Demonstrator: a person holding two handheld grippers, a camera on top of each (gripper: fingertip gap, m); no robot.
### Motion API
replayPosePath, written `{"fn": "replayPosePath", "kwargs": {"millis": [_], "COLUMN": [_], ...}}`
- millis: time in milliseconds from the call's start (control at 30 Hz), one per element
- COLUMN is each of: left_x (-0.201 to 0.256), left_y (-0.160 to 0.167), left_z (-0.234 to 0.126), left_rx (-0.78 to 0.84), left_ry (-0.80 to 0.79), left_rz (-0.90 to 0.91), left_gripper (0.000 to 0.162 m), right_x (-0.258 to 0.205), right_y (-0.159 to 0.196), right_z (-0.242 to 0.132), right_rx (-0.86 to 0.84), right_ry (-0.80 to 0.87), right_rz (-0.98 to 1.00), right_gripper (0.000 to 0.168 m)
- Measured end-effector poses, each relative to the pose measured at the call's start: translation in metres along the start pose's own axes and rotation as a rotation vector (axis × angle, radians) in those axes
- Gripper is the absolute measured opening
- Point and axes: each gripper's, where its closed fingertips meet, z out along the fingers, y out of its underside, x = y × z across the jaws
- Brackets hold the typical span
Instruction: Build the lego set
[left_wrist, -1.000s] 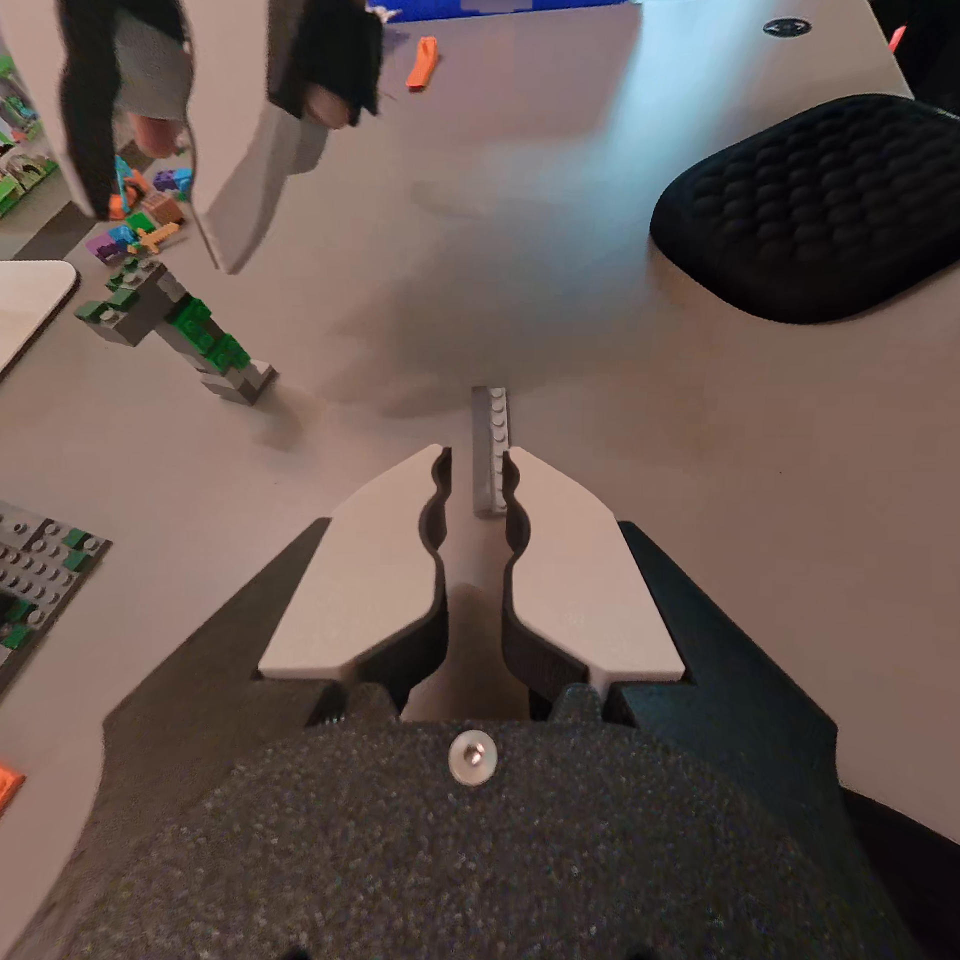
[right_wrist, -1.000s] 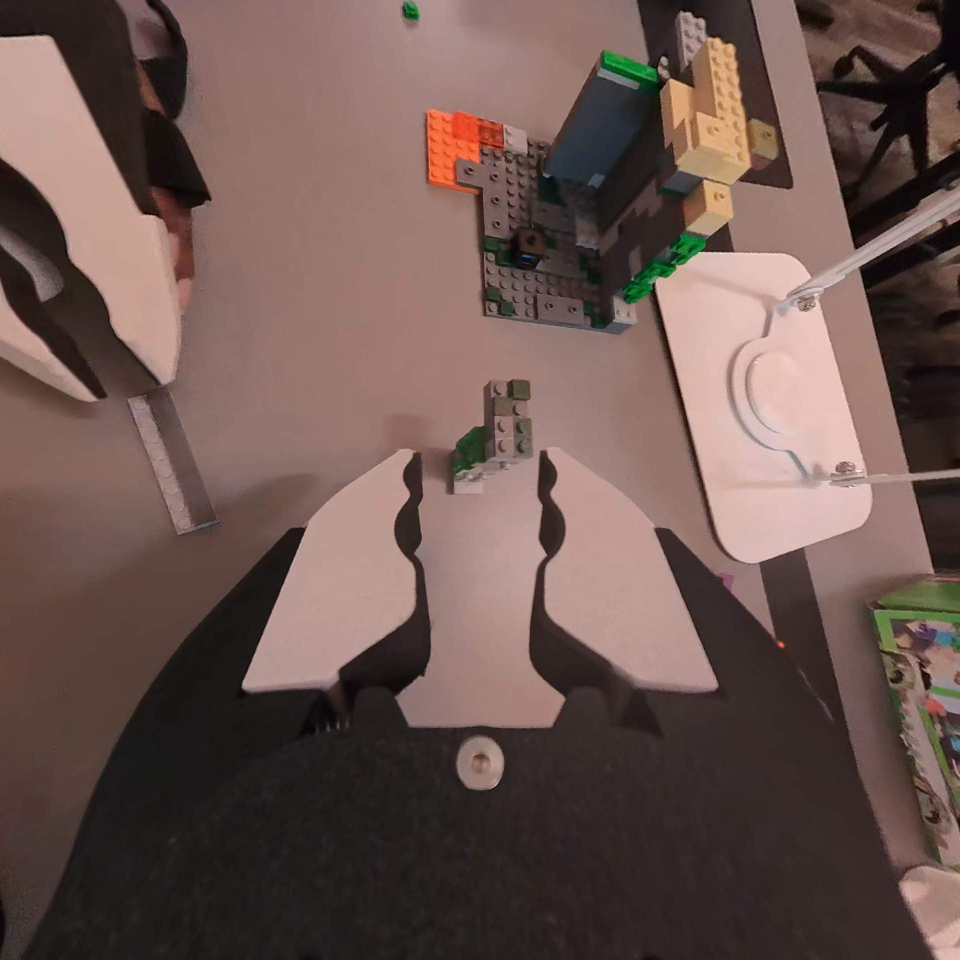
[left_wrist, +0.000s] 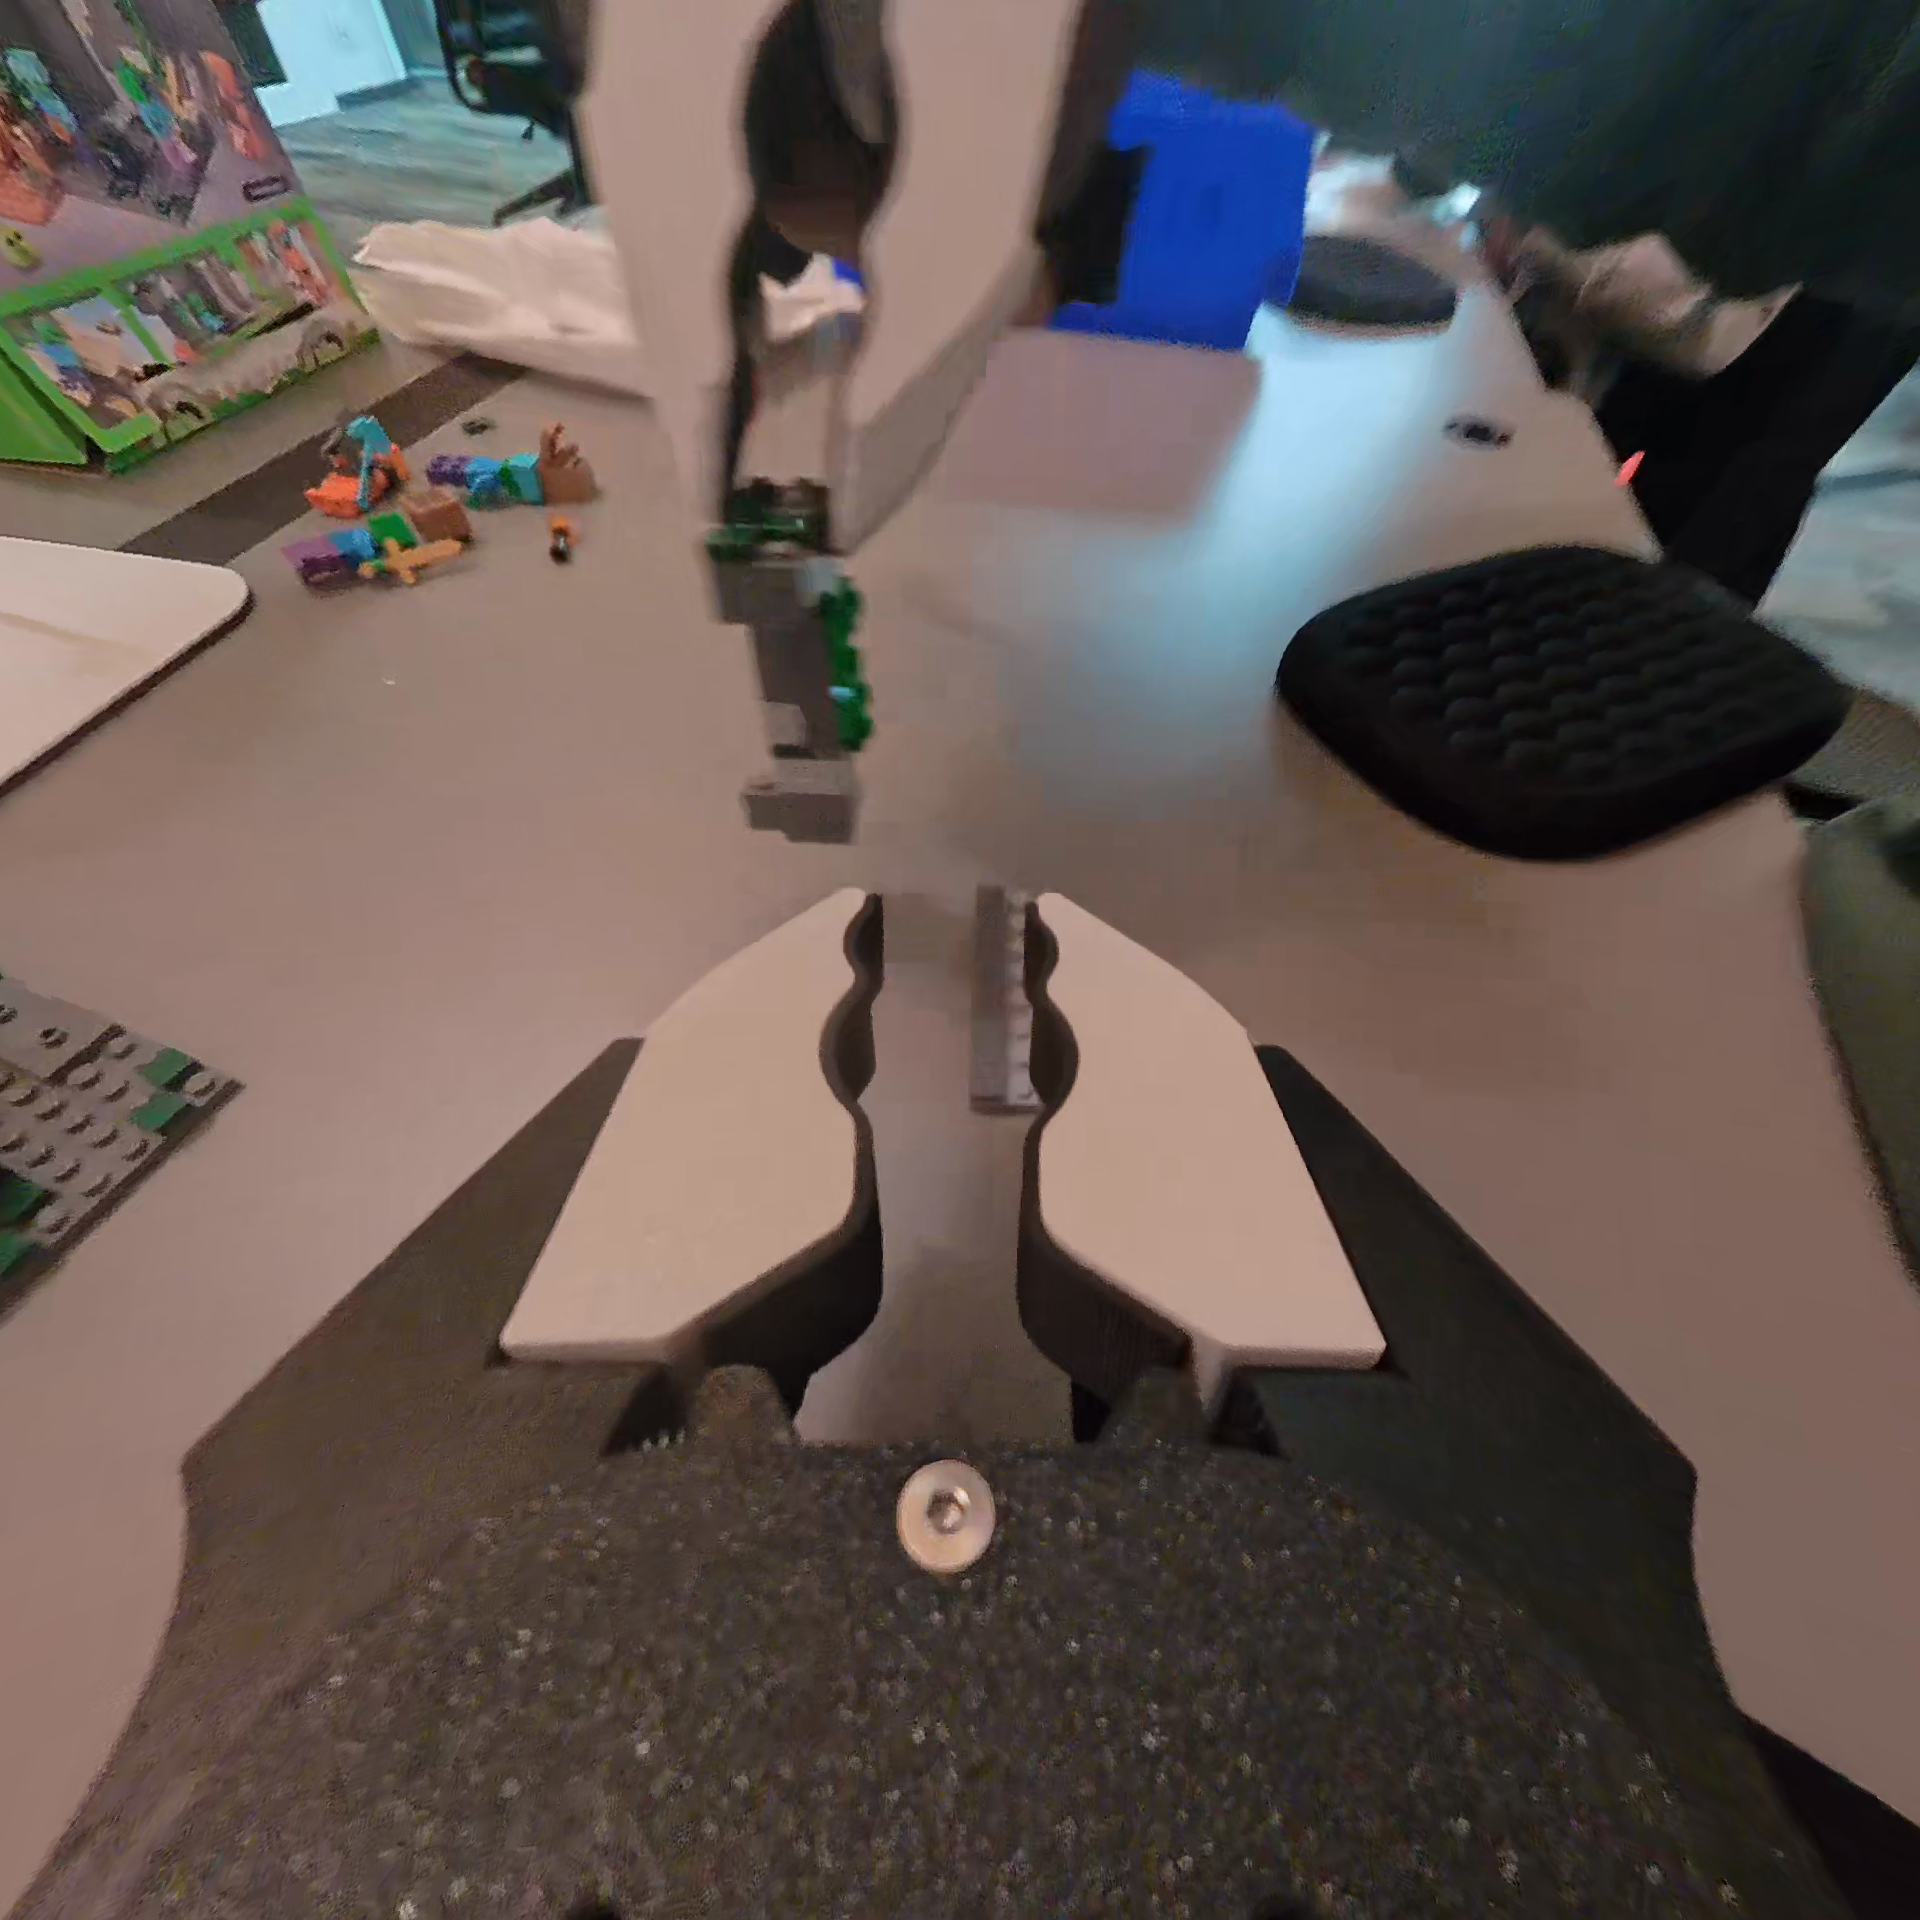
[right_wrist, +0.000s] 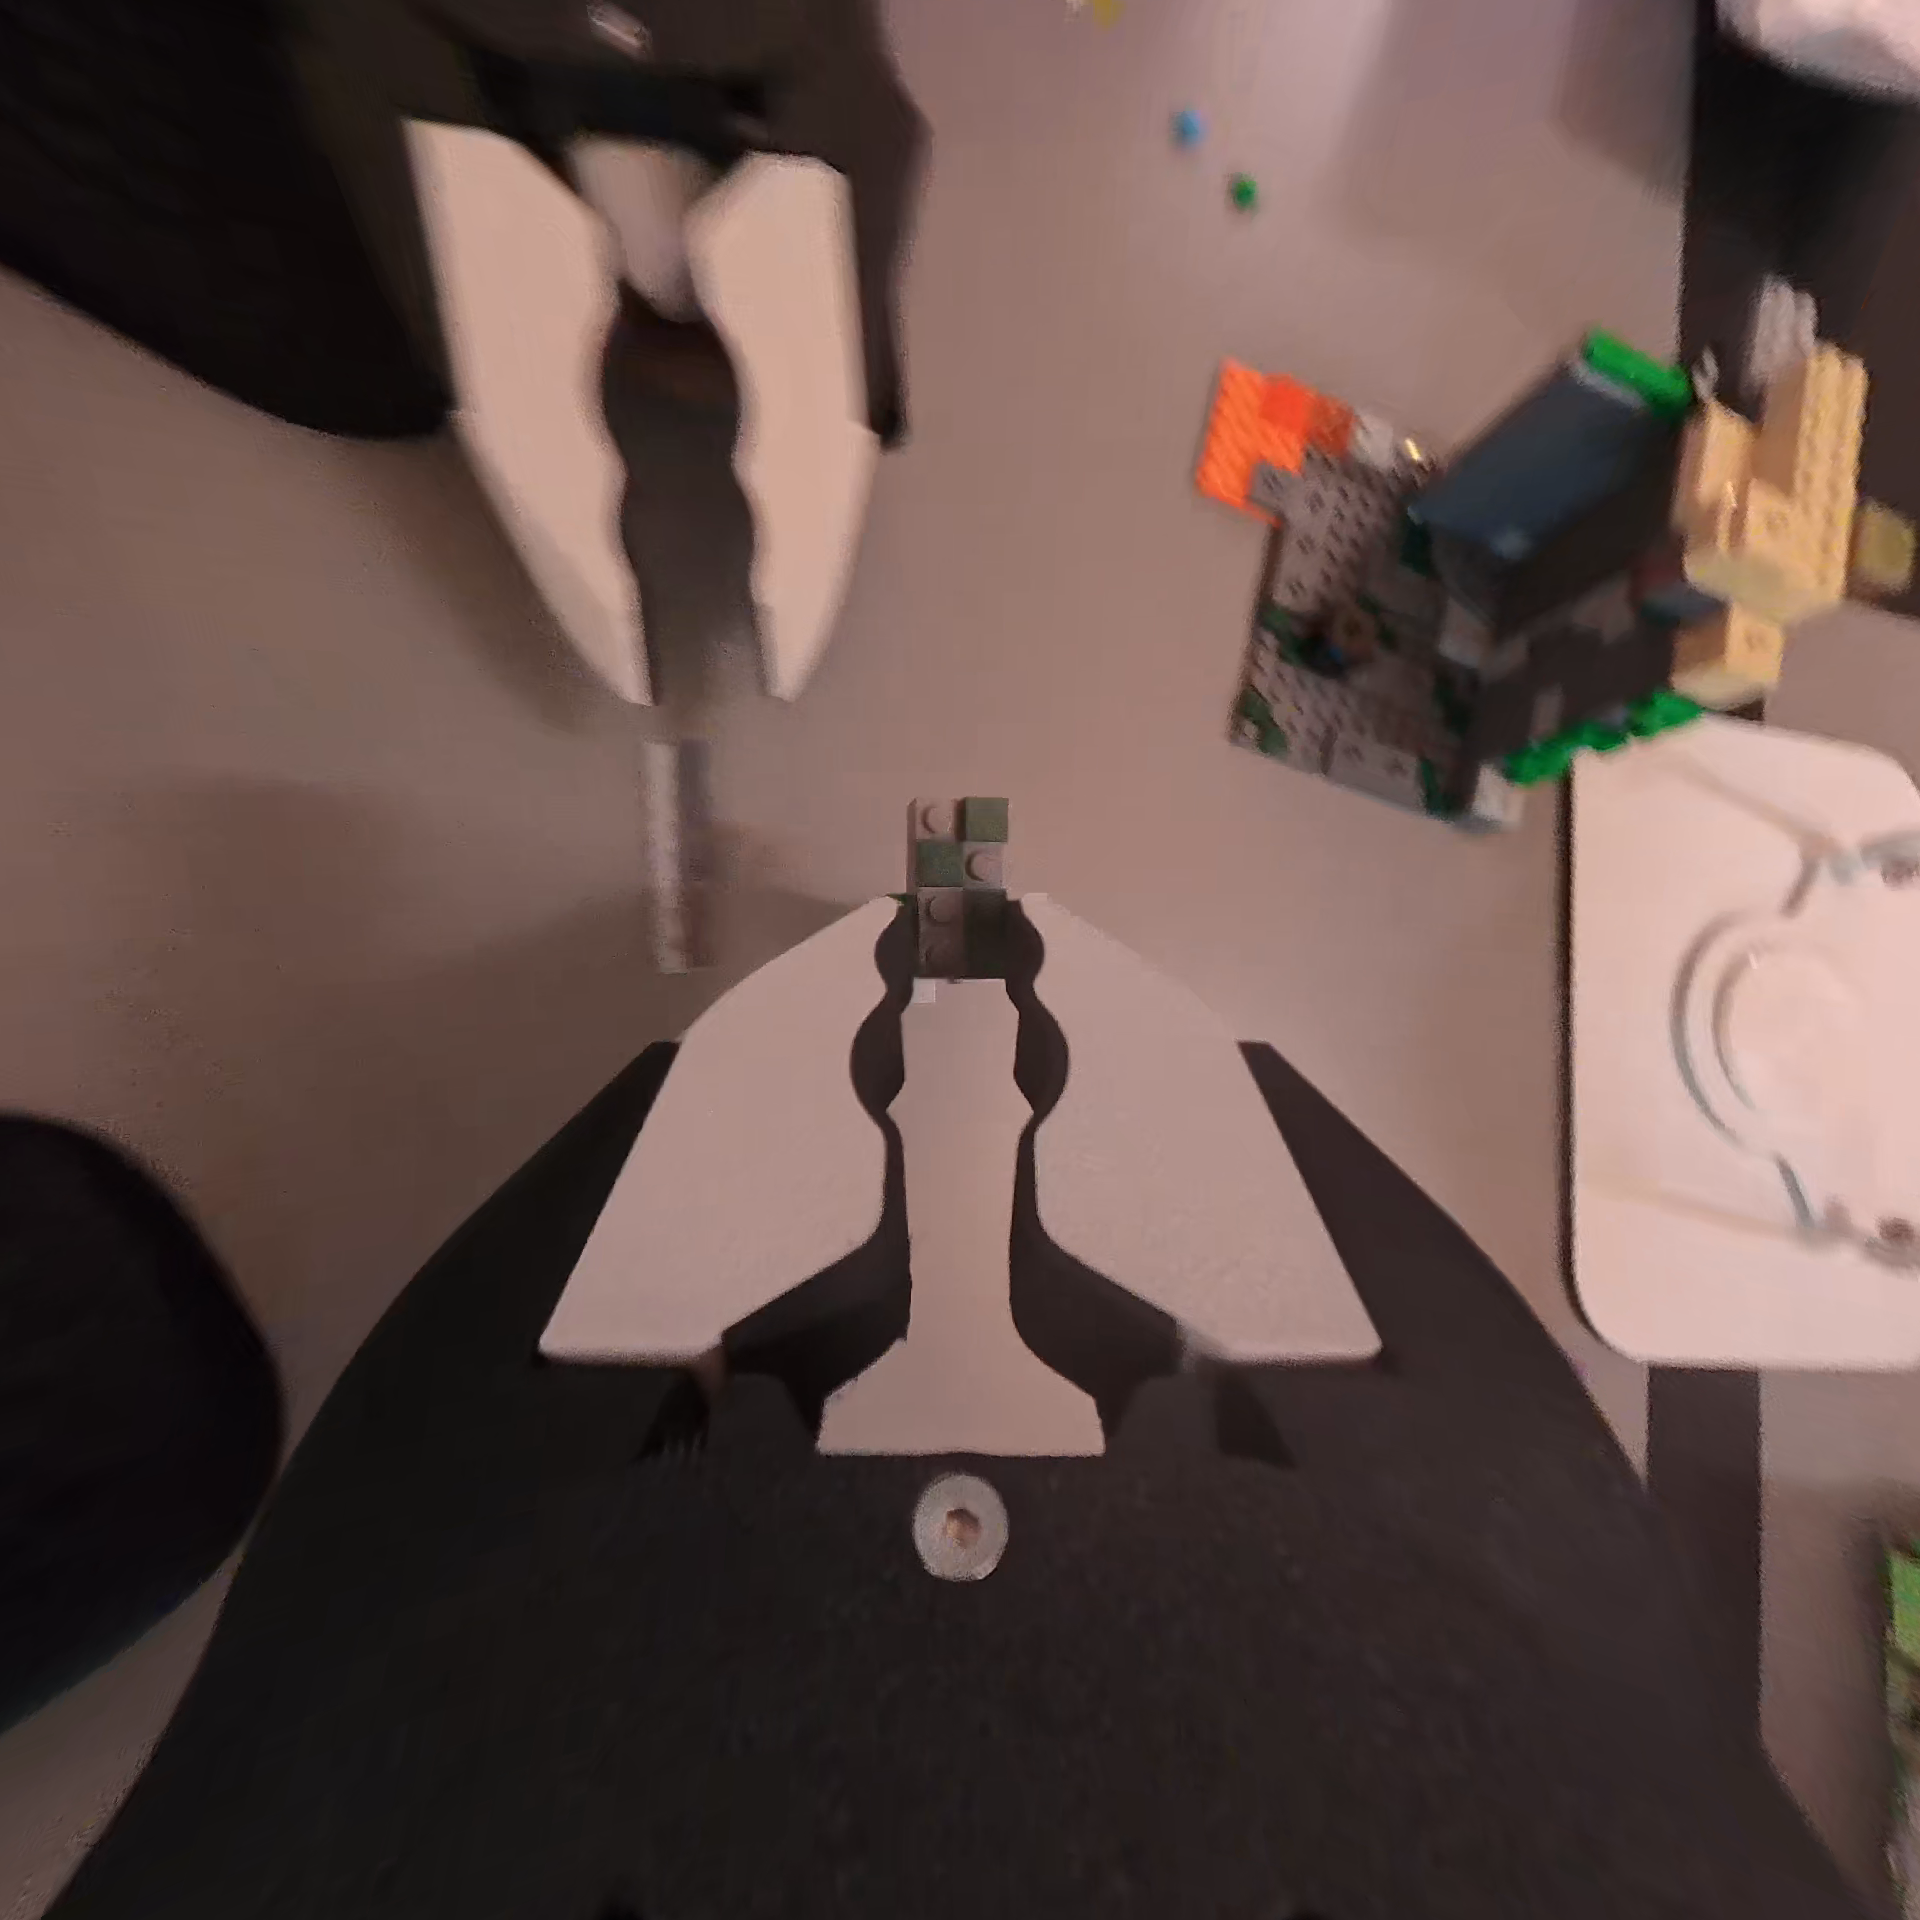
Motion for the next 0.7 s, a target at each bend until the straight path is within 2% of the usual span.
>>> {"fn": "replayPosePath", "kwargs": {"millis": [133,267,433,600,667,700], "left_x": [0.014,0.050,0.094,0.120,0.126,0.127], "left_y": [-0.015,-0.028,-0.030,-0.033,-0.030,-0.030], "left_z": [-0.003,-0.006,-0.011,-0.014,-0.015,-0.015], "left_rx": [0.071,0.116,0.095,0.096,0.078,0.077], "left_ry": [0.133,0.387,0.655,0.791,0.808,0.800], "left_rz": [-0.039,-0.030,0.003,0.023,0.047,0.055], "left_gripper": [0.031,0.033,0.038,0.036,0.023,0.022], "right_x": [-0.049,-0.091,-0.120,-0.134,-0.135,-0.136], "right_y": [-0.026,-0.048,-0.071,-0.087,-0.089,-0.089], "right_z": [-0.017,-0.027,-0.033,-0.033,-0.032,-0.032], "right_rx": [0.086,0.133,0.175,0.215,0.218,0.218], "right_ry": [-0.117,-0.225,-0.300,-0.339,-0.340,-0.342], "right_rz": [-0.141,-0.243,-0.323,-0.370,-0.378,-0.376], "right_gripper": [0.016,0.016,0.016,0.016,0.016,0.016]}}
